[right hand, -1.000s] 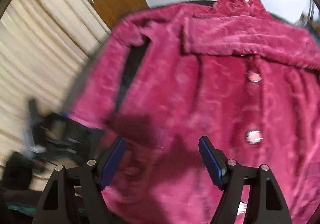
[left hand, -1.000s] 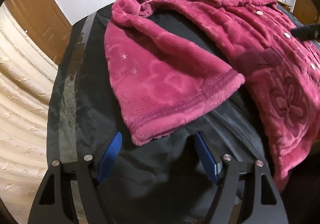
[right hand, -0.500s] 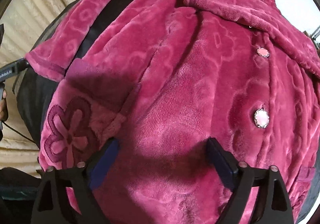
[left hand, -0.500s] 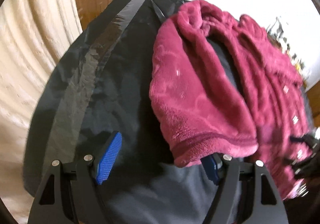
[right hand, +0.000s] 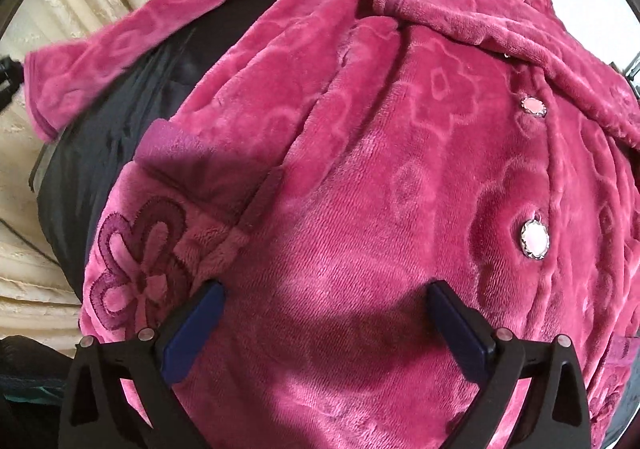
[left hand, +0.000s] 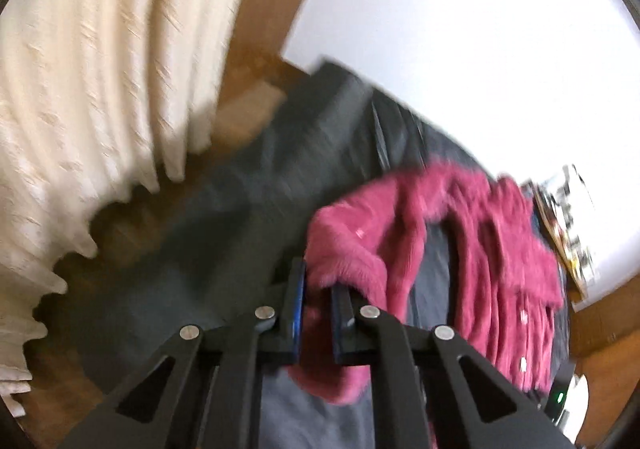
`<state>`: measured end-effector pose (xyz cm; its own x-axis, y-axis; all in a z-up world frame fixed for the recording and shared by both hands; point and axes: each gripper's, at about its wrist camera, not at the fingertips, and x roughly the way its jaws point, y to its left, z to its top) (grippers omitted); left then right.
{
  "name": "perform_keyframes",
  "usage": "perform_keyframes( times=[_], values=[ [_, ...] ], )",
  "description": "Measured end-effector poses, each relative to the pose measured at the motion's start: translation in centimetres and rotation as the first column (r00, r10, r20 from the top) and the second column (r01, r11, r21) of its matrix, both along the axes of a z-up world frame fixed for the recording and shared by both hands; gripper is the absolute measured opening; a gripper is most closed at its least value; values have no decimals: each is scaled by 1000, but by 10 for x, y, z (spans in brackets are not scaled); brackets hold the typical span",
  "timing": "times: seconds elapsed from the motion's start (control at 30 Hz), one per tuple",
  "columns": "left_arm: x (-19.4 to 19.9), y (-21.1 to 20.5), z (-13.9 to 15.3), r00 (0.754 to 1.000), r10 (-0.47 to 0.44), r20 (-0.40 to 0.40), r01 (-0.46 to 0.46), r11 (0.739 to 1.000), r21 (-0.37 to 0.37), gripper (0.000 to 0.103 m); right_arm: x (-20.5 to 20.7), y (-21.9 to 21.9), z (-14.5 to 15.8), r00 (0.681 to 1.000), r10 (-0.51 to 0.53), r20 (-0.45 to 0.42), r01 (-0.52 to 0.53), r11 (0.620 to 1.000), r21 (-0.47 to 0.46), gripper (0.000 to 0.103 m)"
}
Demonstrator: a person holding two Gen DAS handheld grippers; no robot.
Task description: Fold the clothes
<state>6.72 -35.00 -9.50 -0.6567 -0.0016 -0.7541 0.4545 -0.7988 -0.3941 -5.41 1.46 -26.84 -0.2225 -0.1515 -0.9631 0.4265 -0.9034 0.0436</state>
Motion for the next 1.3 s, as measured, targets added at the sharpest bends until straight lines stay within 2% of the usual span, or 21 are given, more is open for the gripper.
perform_keyframes(
  times=[0.13, 0.27, 0.37, 0.43, 0.5, 0.57, 0.63, 0.77, 0.9, 1.0, 1.1, 1.13, 1.17, 1.23, 1.3],
  values=[
    [3, -29, 3, 996, 88, 1, -88, 996, 15, 12, -1, 2, 0, 1000, 0, -4, 0, 1000, 5, 103],
    [10, -25, -13, 995, 92, 39, -93, 995, 26, 12, -2, 7, 0, 1000, 2, -8, -2, 1000, 3, 103],
    [10, -8, -27, 997, 22, 69, -22, 1000, -1, 12, -2, 10, 1, 1000, 10, -11, -10, 1000, 3, 103],
    [11, 10, -28, 995, -63, 74, 67, 996, -55, 13, -3, 12, 1, 1000, 15, -13, -15, 1000, 3, 103],
    [9, 32, -28, 982, -168, 89, 178, 976, -126, 20, -3, 13, 1, 1000, 18, -14, -18, 1000, 5, 103],
    [6, 50, -34, 959, -263, 107, 279, 942, -188, 42, -4, 15, 1, 1000, 19, -13, -19, 1000, 8, 103],
    [1, 64, -43, 934, -328, 139, 353, 904, -241, 50, -5, 17, 1, 1000, 20, -12, -20, 1000, 9, 103],
    [-9, 77, -65, 900, -380, 214, 429, 862, -271, 50, 0, 4, 2, 1000, 26, -12, -25, 1000, 10, 103],
    [-20, 81, -82, 878, -381, 291, 461, 837, -296, 50, 0, 6, 2, 999, 32, -14, -32, 999, 9, 103],
    [-28, 78, -88, 876, -347, 335, 450, 838, -309, 50, 1, 9, 3, 999, 36, -25, -36, 999, 3, 103],
    [-35, 72, -92, 878, -314, 362, 426, 857, -290, 45, 2, 11, 4, 999, 41, -36, -41, 999, -2, 103],
    [-37, 70, -91, 882, -299, 365, 411, 866, -283, 35, 3, 12, 4, 998, 42, -39, -42, 999, -3, 103],
    [-39, 67, -90, 885, -283, 369, 395, 876, -278, 18, 3, 12, 5, 998, 43, -39, -43, 999, -4, 103],
    [-42, 57, -81, 901, -251, 354, 347, 907, -239, 12, 3, 13, 5, 998, 43, -41, -44, 999, -5, 103],
    [-45, 46, -65, 927, -218, 306, 281, 942, -182, 10, 3, 14, 5, 998, 43, -42, -44, 999, -6, 103]
  ],
)
